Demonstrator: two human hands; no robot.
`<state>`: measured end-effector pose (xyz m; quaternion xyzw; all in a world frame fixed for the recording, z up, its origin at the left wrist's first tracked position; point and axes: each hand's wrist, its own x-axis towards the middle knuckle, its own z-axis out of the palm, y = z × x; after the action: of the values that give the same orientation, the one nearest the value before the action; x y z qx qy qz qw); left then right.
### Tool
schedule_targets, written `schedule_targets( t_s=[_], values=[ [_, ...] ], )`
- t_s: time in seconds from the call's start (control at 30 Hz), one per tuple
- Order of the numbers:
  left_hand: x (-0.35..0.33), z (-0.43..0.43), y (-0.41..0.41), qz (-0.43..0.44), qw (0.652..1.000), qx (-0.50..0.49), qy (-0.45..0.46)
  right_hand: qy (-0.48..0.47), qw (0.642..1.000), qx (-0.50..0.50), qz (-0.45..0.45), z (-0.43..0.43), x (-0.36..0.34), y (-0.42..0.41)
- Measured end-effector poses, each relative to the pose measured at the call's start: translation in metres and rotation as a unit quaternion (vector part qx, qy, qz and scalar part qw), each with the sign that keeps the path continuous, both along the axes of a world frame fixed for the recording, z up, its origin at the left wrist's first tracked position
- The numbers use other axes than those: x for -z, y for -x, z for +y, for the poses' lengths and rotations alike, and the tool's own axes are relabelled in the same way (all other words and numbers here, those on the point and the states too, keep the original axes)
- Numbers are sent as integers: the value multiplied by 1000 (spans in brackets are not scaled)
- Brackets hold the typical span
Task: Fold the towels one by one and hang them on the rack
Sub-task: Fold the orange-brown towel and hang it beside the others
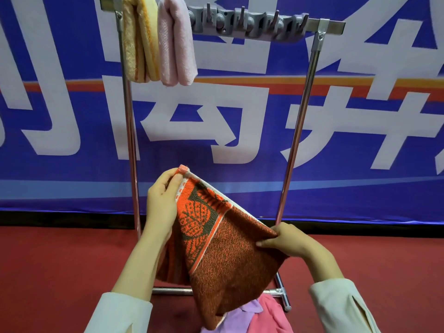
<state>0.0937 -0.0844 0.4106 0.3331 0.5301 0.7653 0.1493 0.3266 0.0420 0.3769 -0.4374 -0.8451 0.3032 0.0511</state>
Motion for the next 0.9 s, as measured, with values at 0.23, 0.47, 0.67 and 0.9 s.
schedule_targets(
  t_s=[0.23, 0.47, 0.67, 0.9],
  values=[
    [12, 2, 5, -2, 999, -33, 25, -49, 994, 97, -12, 8, 0, -11],
    [19, 2, 11, -19, 996, -86, 24, -83, 973, 188, 103, 8, -1, -10],
    [22, 4, 12, -24, 994, -106, 27, -97, 963, 212, 135, 9, -4, -11],
    [27, 5, 16, -12, 991, -128, 47, -141, 945, 244, 165, 14, -2, -13]
  ],
)
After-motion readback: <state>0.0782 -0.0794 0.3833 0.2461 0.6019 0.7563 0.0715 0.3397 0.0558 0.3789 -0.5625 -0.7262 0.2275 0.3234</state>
